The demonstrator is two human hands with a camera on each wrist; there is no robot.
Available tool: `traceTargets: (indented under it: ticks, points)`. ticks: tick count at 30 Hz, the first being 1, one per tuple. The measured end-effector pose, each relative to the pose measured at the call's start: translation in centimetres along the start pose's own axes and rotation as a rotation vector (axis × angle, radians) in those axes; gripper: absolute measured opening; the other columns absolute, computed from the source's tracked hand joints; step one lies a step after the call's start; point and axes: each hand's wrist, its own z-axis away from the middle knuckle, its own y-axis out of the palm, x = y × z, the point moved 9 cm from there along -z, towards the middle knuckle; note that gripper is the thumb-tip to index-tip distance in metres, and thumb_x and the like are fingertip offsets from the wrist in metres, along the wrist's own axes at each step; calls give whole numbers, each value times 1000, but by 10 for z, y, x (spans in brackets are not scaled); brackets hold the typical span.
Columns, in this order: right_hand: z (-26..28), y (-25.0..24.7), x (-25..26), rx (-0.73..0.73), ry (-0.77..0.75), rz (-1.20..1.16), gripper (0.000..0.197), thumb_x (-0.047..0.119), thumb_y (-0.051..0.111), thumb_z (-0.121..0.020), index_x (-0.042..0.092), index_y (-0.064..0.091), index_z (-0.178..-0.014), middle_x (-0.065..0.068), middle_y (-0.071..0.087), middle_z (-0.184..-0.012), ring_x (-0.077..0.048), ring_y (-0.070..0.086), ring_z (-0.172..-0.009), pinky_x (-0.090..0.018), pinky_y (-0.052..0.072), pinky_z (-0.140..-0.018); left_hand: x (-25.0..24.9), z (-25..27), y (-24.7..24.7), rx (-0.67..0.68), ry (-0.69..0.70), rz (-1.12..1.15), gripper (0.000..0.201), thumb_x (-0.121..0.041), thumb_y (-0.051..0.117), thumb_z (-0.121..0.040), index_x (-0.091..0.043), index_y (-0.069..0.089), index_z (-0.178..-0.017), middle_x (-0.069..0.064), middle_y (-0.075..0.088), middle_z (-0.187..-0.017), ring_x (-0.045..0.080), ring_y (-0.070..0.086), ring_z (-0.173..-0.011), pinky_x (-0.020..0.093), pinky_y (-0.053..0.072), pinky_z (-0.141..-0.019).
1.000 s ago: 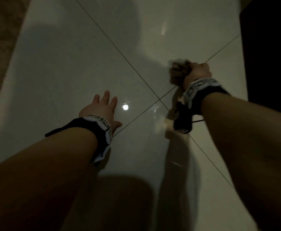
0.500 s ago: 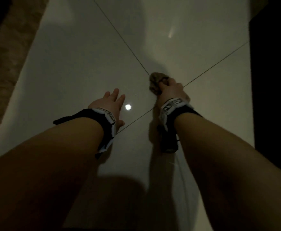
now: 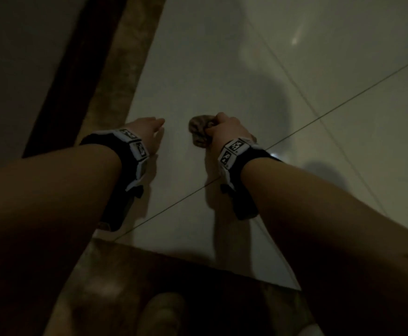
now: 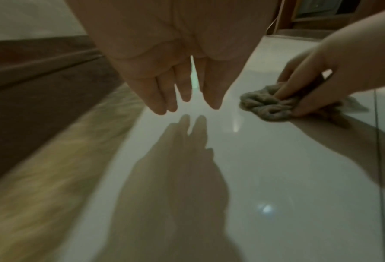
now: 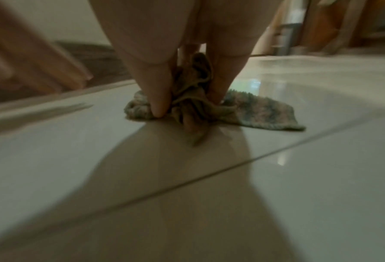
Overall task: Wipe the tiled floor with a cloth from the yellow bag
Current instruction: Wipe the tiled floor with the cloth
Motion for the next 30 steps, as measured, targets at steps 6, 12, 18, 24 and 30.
traceTargets:
  ticks: [6, 12, 18, 24, 30]
  points:
    - [18, 39, 42, 67, 10, -71, 35, 22, 50, -92, 14, 46, -125, -15, 47, -130, -32, 55, -111, -31, 41, -81, 24, 23, 16, 45, -27, 73, 54, -6, 33, -101, -7, 15, -151, 12, 16, -160, 24, 21, -147, 28, 17, -117]
    - [53, 90, 95, 140, -237, 182, 38, 24, 53, -92, 17, 50, -129, -8, 43, -134, -28, 46, -121, -34, 42, -95, 61, 54, 26, 18, -133, 102, 52, -10, 38, -101, -3, 20, -149, 12, 22, -158, 24, 26, -144, 25, 20, -112]
    - [66, 102, 88, 269, -230, 127, 42, 22, 58, -88, 12, 56, -128, -7, 56, -130, -26, 56, -113, -28, 46, -89, 66, 63, 24, -77, -134, 179, 48, -11, 37, -100, -8, 30, -148, 14, 32, -154, 26, 34, -140, 29, 26, -111]
    - [63, 19, 22, 185, 6, -615, 19, 0, 56, -86, 19, 59, -84, -2, 56, -70, -23, 56, -75, -35, 50, -73, 25, 62, -16, -79, -73, 305, 65, 9, 37, -92, -19, 27, -150, 10, 31, -155, 28, 37, -139, 34, 37, -107]
    - [77, -54, -8, 141, -62, -698, 47, -4, 48, -90, 8, 46, -136, -3, 52, -106, -16, 47, -102, -37, 41, -102, -53, 68, -54, -155, 144, 400, 72, 9, 40, -91, -26, 19, -151, -1, 36, -154, 20, 47, -134, 26, 44, -93]
